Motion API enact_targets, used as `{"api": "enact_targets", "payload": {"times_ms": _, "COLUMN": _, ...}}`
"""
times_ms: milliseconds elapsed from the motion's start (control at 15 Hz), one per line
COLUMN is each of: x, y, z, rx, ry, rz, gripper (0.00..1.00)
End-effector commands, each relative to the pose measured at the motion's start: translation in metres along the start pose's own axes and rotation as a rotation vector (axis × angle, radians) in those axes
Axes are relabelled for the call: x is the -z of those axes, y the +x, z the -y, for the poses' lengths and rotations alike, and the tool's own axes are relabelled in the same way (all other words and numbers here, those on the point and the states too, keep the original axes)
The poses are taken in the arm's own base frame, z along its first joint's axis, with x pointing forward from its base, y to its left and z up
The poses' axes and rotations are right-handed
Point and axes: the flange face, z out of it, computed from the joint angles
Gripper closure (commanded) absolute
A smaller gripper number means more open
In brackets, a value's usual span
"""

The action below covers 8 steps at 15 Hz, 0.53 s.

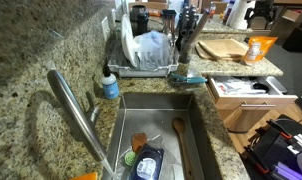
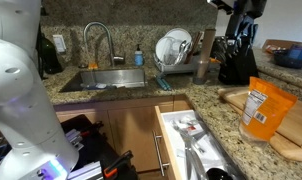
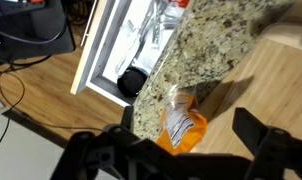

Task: Push the faucet handle to the right, remove the orange packet from the top of the counter and place it in the open drawer, close the open drawer

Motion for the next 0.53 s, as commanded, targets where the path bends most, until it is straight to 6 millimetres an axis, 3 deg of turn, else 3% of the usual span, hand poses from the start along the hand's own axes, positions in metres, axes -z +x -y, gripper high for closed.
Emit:
{"api": "enact_targets", "payload": {"times_ms": 0, "x": -0.002, "y": 0.034, "z": 0.031, "rx": -0.141, "ry": 0.122, "rz": 0.089, "gripper": 0.0}}
{"api": "enact_targets", "payload": {"times_ms": 200, "x": -0.008, "y": 0.099, "z": 0.034, "rx": -0.274, "ry": 0.238, "rz": 0.044, "gripper": 0.0}}
{"api": "enact_targets", "payload": {"times_ms": 333, "x": -0.021, "y": 0.133, "z": 0.016, "rx": -0.37, "ry": 0.179, "rz": -0.071, "gripper": 0.0}}
{"api": "enact_targets", "payload": {"times_ms": 400, "x": -0.017, "y": 0.111, "z": 0.021, "rx": -0.305, "ry": 0.189, "rz": -0.015, "gripper": 0.0}}
{"api": "enact_targets", "payload": {"times_ms": 467, "x": -0.023, "y": 0.127, "z": 0.014, "rx": -0.337, "ry": 0.178, "rz": -0.038, "gripper": 0.0}}
